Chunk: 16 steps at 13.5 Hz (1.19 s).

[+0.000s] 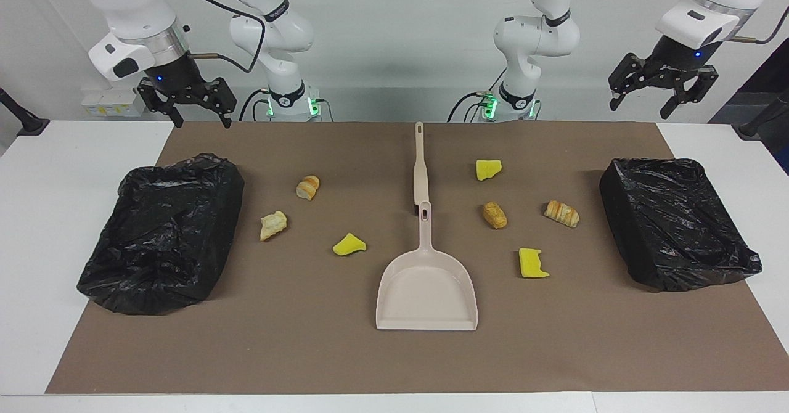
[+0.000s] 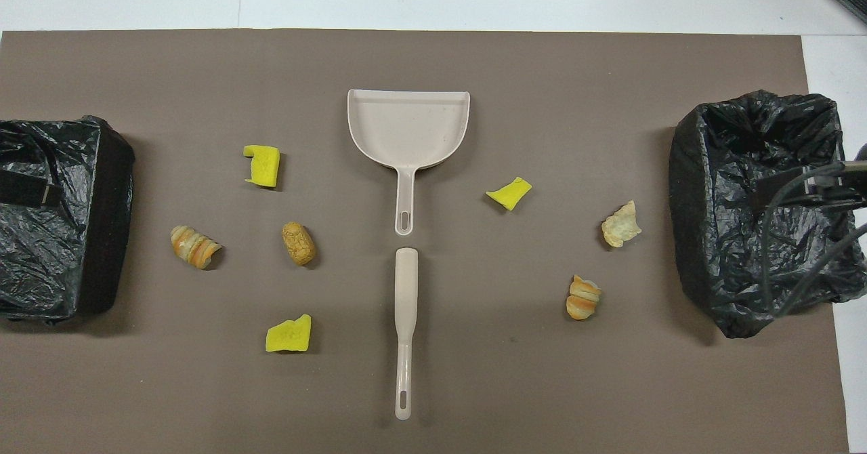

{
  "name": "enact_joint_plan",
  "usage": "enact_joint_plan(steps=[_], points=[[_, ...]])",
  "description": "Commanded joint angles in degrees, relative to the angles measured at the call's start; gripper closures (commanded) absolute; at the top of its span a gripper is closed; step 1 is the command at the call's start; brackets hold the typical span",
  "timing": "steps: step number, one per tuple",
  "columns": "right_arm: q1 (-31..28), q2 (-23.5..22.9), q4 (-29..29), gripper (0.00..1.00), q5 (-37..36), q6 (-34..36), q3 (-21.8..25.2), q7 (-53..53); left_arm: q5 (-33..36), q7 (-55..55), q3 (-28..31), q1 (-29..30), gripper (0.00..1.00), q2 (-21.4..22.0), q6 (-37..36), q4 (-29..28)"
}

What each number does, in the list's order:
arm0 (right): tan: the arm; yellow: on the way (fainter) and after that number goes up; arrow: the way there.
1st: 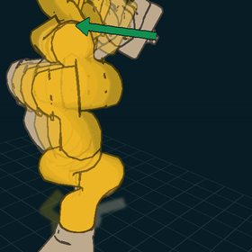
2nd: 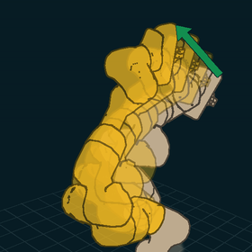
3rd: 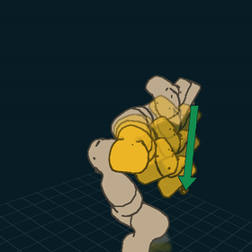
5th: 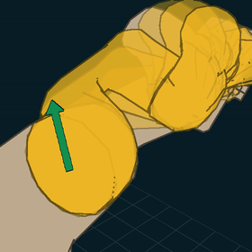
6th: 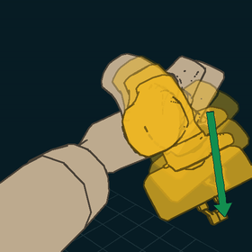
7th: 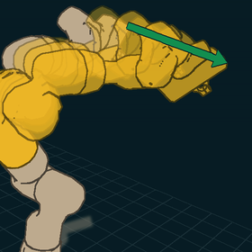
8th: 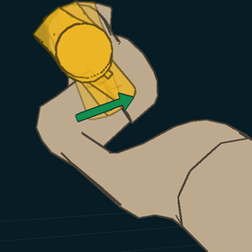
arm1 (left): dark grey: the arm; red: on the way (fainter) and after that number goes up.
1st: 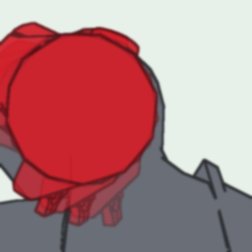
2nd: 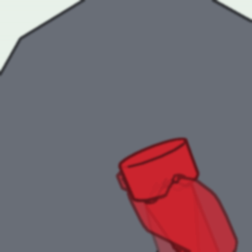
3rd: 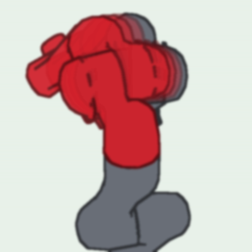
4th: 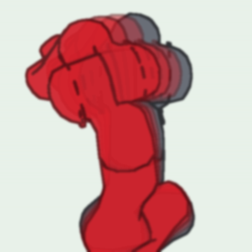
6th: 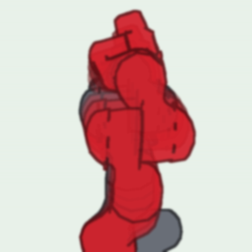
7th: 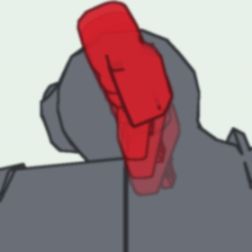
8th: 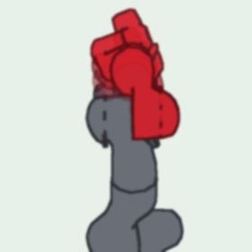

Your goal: Sweep and dump trash in bin

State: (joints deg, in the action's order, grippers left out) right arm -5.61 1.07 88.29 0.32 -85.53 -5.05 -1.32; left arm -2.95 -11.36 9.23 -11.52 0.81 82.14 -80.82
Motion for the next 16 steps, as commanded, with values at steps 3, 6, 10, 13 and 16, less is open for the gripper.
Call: enact_joint_plan(steps=[3,6,10,13,16], points=[[-0.6,1.0,0.9,0.00,1.0,-0.6,-0.2,1.2,0.5,-0.8,0.1,0.3,0.00,0.9,-0.3,-0.7],[-0.6,1.0,0.8,0.00,1.0,-0.6,-0.2,1.2,0.5,-0.7,0.1,0.1,0.00,0.9,-0.5,-0.7],[-0.6,1.0,0.8,0.00,1.0,-0.6,-0.2,1.2,0.5,-0.7,0.2,0.2,0.00,1.0,-1.2,-0.8],[-0.6,1.0,0.8,0.00,1.0,-0.6,-0.2,1.2,0.5,-0.7,0.1,0.1,0.00,0.9,-0.7,-0.8],[-0.6,1.0,0.8,0.00,1.0,-0.6,-0.2,1.2,0.5,-0.7,0.1,0.2,0.00,0.9,-0.6,-0.9]])
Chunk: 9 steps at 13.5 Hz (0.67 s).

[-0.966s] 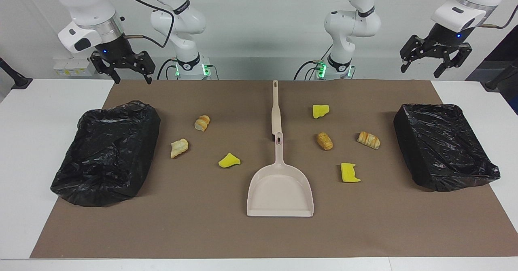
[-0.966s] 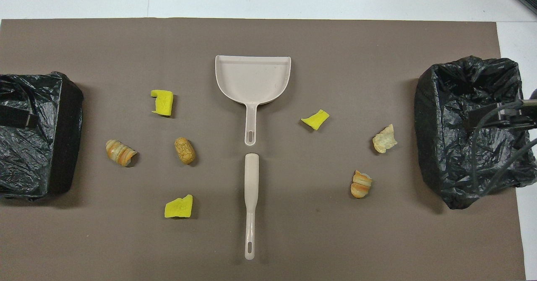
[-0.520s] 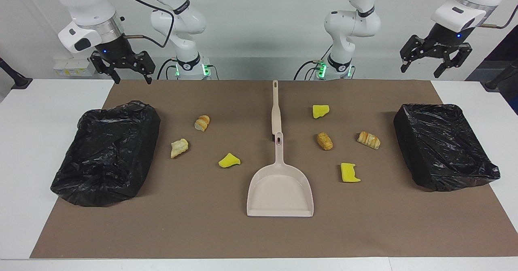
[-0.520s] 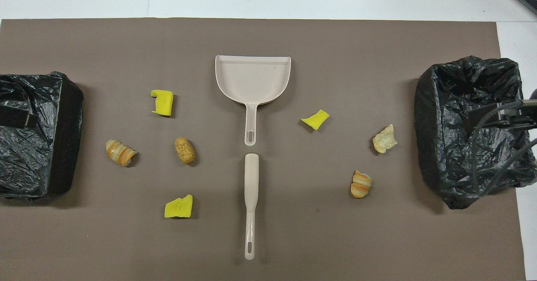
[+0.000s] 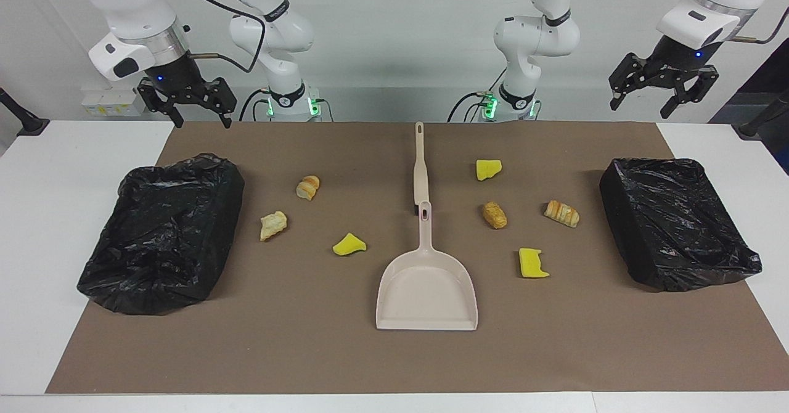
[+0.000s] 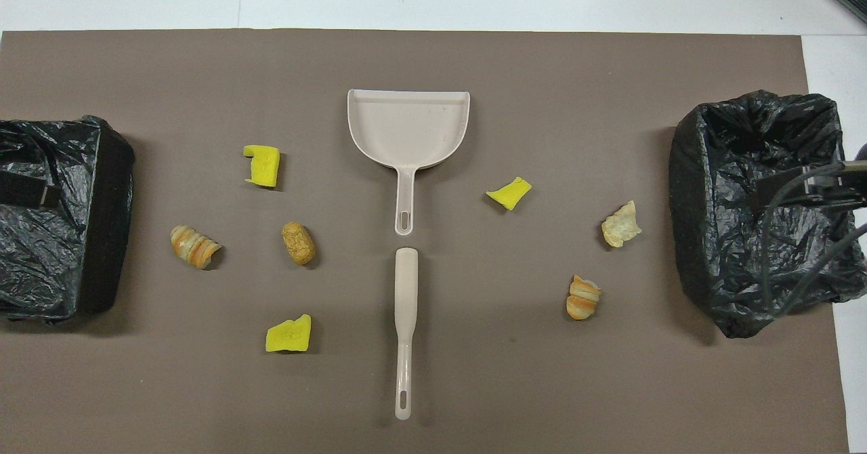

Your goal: Sweep and dump trash in bin

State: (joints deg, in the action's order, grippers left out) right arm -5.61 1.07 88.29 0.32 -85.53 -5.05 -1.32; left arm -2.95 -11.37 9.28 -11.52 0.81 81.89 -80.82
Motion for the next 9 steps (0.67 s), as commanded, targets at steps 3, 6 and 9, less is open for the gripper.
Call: enact_joint_plan(steps=[3,6,9], points=[[-0.6,1.0,0.9,0.00,1.0,-0.6,-0.2,1.2,0.5,-0.8,0.0,0.1,0.00,1.2,-0.2,-1.2],[-0.6,1.0,0.9,0.00,1.0,-0.6,-0.2,1.2,0.5,-0.8,0.0,0.1,0.00,1.3,-0.3,-1.3],[-0.6,1.0,0.9,0.00,1.0,-0.6,-0.2,1.2,0.5,-0.6,0.0,0.0,0.00,2.3,0.0,-3.0]])
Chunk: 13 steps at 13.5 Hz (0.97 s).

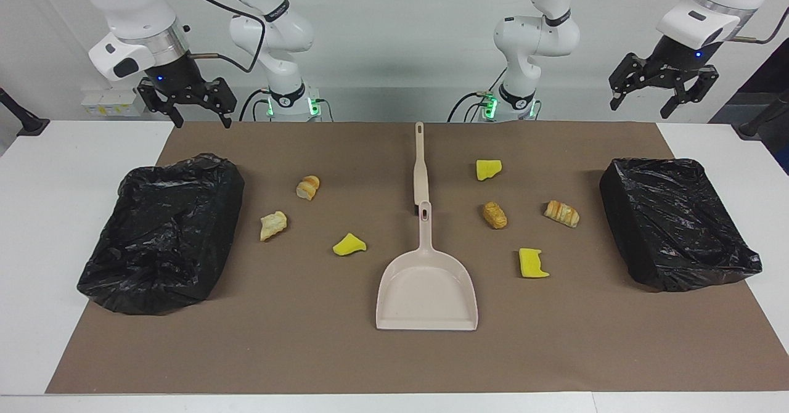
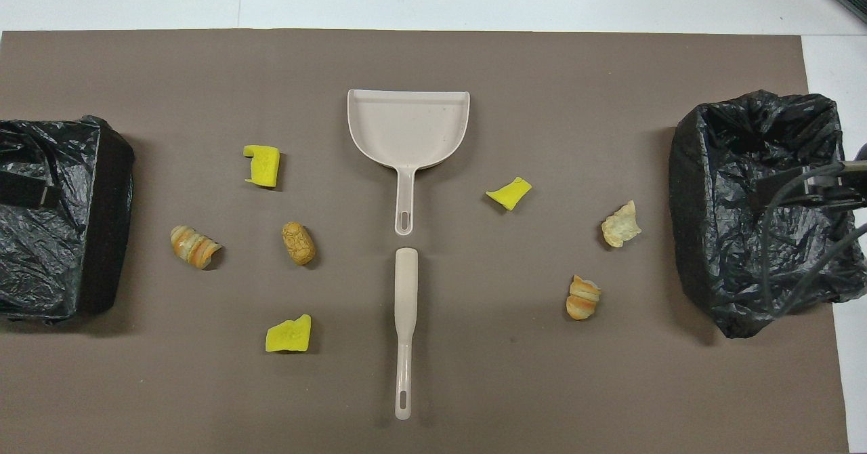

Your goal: Sweep and dump trash in bin

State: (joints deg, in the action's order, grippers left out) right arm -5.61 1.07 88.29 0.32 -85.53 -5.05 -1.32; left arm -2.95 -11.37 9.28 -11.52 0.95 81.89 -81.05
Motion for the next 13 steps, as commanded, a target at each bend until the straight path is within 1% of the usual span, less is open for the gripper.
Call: enact_joint_plan(steps=[1,8,11,13], points=[[-0.6,1.0,0.9,0.00,1.0,-0.6,-0.2,1.2,0.5,-0.6,0.0,-0.1,0.00,2.5,0.1,-3.2],[-0.6,1.0,0.9,0.00,1.0,-0.6,-0.2,1.2,0.4,-0.2,-0.2,-0.8,0.00,3.1,0.8,-4.4],[-0.6,1.0,0.9,0.00,1.0,-0.6,-0.2,1.2,0.4,-0.1,-0.7,-1.0,0.00,4.8,2.7,-7.6],[-0.6,1.0,0.8,0.00,1.0,-0.6,-0.2,1.2,0.4,0.0,-2.7,-1.1,0.00,5.6,3.4,-9.8]])
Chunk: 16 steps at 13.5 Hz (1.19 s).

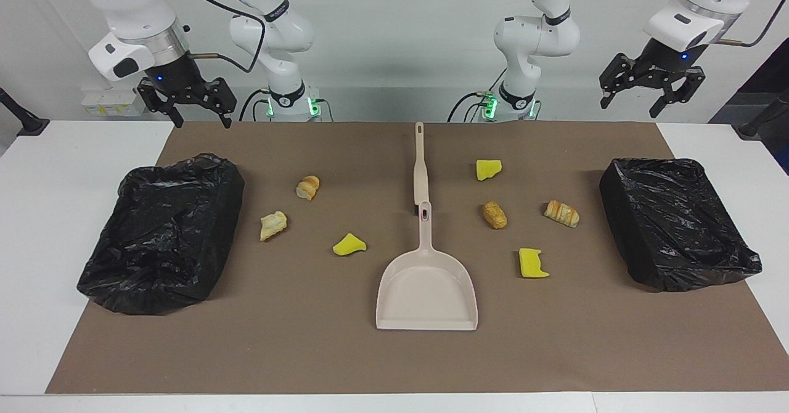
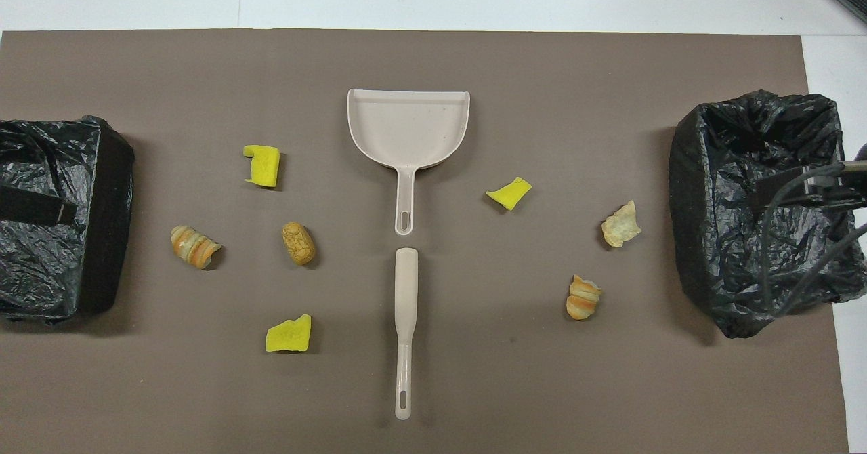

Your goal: Sweep and dump trash in bin

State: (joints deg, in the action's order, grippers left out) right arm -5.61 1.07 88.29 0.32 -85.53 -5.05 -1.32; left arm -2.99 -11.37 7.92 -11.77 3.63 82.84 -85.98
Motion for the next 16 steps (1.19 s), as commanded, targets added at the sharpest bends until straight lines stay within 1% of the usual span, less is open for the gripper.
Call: enact_joint_plan(steps=[1,3,5,6,9,11,13,15,16], points=[[-0.6,1.0,0.9,0.00,1.0,-0.6,-0.2,1.2,0.4,1.4,-3.2,-0.7,0.00,3.0,3.0,-5.9],[-0.6,1.0,0.9,0.00,1.0,-0.6,-0.2,1.2,0.4,5.2,-6.1,-0.8,0.00,3.9,5.8,-8.9],[-0.6,1.0,0.9,0.00,1.0,-0.6,-0.2,1.2,0.4,7.5,-9.3,-0.8,0.00,5.8,9.3,-13.8],[-0.6,1.0,0.9,0.00,1.0,-0.6,-0.2,1.2,0.4,8.6,-11.6,-0.8,0.00,6.0,10.6,-16.0],[-0.6,1.0,0.9,0.00,1.0,-0.6,-0.2,1.2,0.4,16.0,-18.3,-0.8,0.00,6.3,14.5,-20.8],[-0.6,1.0,0.9,0.00,1.0,-0.6,-0.2,1.2,0.4,22.5,-22.9,-1.0,0.00,7.1,17.3,-25.2],[-0.6,1.0,0.8,0.00,1.0,-0.7,-0.1,1.8,0.3,26.7,-23.3,-3.8,0.00,8.1,20.8,-29.2],[-0.5,1.0,0.7,0.00,0.6,-1.0,-0.2,1.8,0.3,30.9,-23.3,-7.0,0.00,7.5,25.1,-32.8],[-0.4,1.3,1.8,0.00,0.9,-1.9,-0.4,2.5,0.3,33.8,-23.3,-9.2,0.00,7.4,28.4,-35.2]])
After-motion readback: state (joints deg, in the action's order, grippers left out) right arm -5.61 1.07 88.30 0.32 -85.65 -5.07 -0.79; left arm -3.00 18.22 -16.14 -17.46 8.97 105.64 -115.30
